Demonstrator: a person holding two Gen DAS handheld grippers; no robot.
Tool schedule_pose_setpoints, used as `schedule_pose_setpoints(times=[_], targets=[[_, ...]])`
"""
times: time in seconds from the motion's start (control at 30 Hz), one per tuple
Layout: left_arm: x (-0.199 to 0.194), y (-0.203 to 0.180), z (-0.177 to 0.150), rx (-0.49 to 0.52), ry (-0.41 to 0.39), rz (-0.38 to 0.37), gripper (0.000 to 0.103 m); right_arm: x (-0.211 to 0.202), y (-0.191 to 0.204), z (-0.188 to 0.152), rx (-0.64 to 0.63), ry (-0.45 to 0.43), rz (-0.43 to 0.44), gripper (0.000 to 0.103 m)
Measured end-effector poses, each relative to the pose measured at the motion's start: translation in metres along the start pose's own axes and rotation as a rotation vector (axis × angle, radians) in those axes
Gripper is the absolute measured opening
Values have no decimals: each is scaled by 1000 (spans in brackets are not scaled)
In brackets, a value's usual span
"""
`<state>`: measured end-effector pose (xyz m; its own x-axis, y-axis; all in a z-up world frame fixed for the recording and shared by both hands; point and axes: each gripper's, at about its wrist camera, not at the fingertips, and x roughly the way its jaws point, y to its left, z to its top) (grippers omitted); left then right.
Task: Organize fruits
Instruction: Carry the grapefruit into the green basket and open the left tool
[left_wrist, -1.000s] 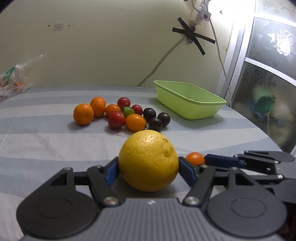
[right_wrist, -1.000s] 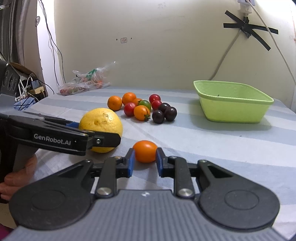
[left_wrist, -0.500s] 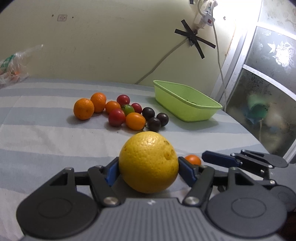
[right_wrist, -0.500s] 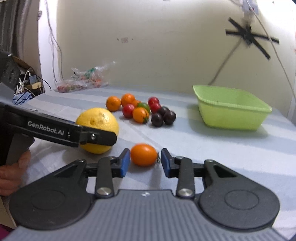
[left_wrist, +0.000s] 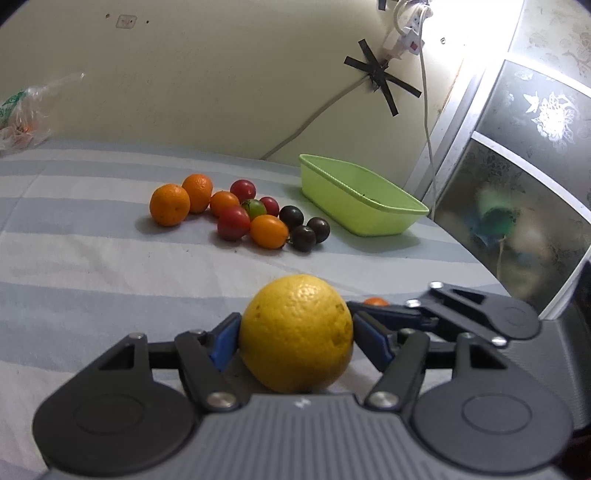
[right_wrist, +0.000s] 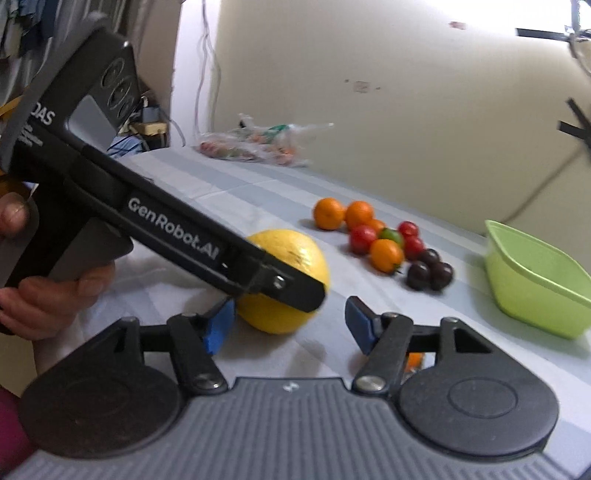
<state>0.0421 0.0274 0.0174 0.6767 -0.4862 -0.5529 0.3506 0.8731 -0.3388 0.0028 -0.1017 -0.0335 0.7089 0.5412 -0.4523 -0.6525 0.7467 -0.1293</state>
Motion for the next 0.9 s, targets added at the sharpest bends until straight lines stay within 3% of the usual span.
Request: schedule_pose_setpoints(times=[0.13, 0.43, 0.63, 0.73, 0.9], targets=[[-1, 2, 0, -19, -8, 3, 66, 6, 7, 3, -11, 2, -10, 63], [2, -23, 10, 35, -16, -30, 66, -23, -2, -6, 51, -61, -62, 62], [11, -30, 11, 14, 7, -43, 65, -32, -12, -13, 84, -58, -57, 63], [9, -40, 18, 54, -12, -24, 65, -38, -11, -11, 88, -90, -81, 62], [16, -72, 60, 164, -69, -42, 65, -56, -29, 5, 63, -193, -187, 62]])
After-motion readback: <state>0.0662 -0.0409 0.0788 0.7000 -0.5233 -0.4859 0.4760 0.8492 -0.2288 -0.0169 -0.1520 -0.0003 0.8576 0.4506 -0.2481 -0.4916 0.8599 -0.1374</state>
